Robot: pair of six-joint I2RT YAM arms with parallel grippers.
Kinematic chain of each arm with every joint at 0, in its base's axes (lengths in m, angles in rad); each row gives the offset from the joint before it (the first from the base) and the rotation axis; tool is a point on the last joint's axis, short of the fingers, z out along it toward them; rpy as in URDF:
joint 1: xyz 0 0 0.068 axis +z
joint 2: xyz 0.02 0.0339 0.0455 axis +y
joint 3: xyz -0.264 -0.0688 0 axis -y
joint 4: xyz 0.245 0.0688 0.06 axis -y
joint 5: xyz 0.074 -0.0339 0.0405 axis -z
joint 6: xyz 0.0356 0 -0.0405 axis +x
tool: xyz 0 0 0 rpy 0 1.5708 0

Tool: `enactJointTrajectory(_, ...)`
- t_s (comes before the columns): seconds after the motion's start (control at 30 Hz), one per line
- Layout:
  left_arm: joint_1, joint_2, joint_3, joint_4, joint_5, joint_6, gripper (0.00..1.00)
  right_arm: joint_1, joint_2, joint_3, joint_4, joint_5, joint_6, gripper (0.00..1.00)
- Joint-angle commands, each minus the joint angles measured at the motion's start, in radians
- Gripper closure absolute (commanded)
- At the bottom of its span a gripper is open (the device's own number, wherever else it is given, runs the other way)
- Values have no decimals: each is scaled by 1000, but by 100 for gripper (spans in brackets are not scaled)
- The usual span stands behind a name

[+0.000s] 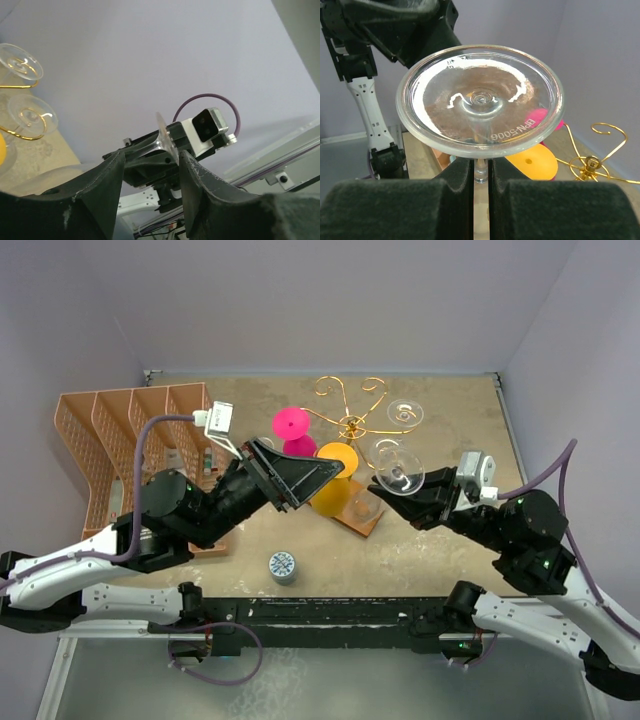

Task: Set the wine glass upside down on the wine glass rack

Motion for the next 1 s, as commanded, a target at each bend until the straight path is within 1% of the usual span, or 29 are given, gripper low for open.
enactJointTrajectory(0.0, -3, 22, 9, 109, 20, -110, 54, 4, 20, 22, 73, -94, -23, 100)
enactJointTrajectory(0.17, -3, 83, 83, 85, 59, -149, 51, 4, 40, 24, 108, -118, -8, 100)
enactJointTrajectory(0.53, -3, 81, 75, 61, 59, -190, 50, 3, 97, 38, 119, -139, 1, 100)
enactJointTrajectory(0.67, -3, 85, 81, 26, 41, -217, 55, 4, 110, 41, 119, -147, 0, 100)
enactJointTrajectory(0.8, -3, 79, 78, 7, -14, -280, 66, 4, 117, 37, 129, -156, -2, 100)
enactJointTrajectory(0.97, -2, 78, 69, -17, -53, -336, 77, 4, 121, 30, 149, -158, 4, 100)
